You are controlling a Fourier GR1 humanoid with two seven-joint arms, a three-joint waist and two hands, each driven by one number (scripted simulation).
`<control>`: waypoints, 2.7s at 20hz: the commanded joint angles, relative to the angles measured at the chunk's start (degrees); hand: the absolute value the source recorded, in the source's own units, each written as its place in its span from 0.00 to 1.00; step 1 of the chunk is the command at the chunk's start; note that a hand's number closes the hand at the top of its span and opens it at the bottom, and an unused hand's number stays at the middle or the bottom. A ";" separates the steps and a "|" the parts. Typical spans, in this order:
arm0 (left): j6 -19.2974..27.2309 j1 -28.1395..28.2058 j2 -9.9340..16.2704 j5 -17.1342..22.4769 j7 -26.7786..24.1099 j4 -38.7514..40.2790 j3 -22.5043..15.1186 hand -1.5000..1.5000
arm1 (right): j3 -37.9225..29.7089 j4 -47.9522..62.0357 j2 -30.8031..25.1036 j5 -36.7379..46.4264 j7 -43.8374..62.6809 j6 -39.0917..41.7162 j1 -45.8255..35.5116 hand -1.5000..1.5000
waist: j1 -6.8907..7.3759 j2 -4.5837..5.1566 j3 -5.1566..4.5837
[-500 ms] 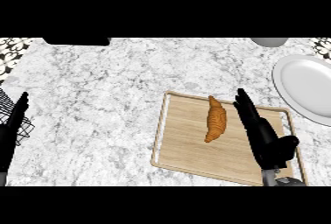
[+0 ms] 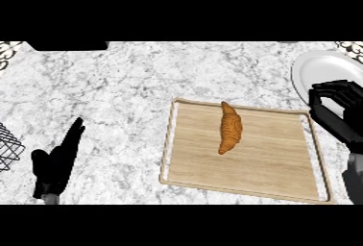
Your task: Pick the croissant from the tray and place it in the plate
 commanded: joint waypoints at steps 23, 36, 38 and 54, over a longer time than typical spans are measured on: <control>-0.97 -1.91 -8.47 0.76 10.42 -1.46 -3.53 0.50 | 6.04 -5.54 -14.00 7.77 14.29 16.23 2.51 0.00 | 1.13 -0.51 -0.19; -4.77 -4.77 -8.42 1.48 11.49 0.87 0.93 0.50 | 16.85 -7.54 -4.53 19.87 33.39 16.14 -4.63 0.00 | 1.12 -0.44 -0.15; -2.76 1.04 -9.15 -0.64 11.98 -4.96 -1.90 0.50 | 20.43 -7.98 -0.54 21.87 34.82 14.48 -3.26 0.00 | 1.50 -0.55 -0.12; -3.64 -2.95 -13.22 -5.16 10.15 1.01 0.81 0.50 | 20.13 -0.18 7.04 33.59 35.22 16.19 -6.24 0.00 | 1.16 -0.39 -0.13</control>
